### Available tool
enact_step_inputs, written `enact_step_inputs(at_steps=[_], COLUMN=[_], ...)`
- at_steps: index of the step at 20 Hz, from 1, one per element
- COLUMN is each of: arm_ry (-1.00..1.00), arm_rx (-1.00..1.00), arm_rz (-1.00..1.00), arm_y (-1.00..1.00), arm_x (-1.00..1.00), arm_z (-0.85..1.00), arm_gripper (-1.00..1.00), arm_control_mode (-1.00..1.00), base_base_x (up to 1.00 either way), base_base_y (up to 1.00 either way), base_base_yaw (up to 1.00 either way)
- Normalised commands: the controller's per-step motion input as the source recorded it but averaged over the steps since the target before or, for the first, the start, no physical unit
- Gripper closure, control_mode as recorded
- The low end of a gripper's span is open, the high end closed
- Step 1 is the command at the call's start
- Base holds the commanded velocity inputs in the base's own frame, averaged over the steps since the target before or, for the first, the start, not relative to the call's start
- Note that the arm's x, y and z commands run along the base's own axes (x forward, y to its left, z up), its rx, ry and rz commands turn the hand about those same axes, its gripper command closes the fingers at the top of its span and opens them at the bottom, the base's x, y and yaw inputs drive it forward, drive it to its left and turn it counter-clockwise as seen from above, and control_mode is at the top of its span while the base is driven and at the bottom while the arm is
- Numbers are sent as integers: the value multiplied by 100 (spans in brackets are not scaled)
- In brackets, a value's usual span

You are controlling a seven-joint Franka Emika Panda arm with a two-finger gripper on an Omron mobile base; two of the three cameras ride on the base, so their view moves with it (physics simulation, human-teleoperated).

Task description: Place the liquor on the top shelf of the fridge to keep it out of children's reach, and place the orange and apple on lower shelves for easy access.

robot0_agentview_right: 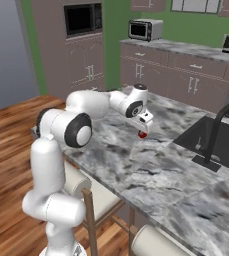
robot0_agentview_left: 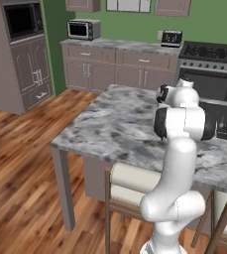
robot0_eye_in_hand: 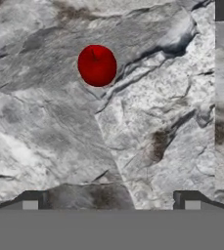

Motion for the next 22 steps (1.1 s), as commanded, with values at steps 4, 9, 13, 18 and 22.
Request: enact_step_inputs(at_steps=[4, 9, 13, 18, 22], arm_ry=[0, 0, 0, 0, 0], arm_rx=[0, 0, 0, 0, 0], arm_rz=[0, 0, 0, 0, 0], arm_y=[0, 0, 0, -1, -9], arm_x=[35, 30, 21, 17, 17], arm_z=[-32, -28, -26, -21, -19], arm_gripper=[-100, -100, -100, -100, -100], arm_control_mode=[-100, -100, -100, -100, -100], base_base_x=[0, 0, 0, 0, 0], base_base_y=[0, 0, 0, 0, 0], base_base_yaw=[0, 0, 0, 0, 0])
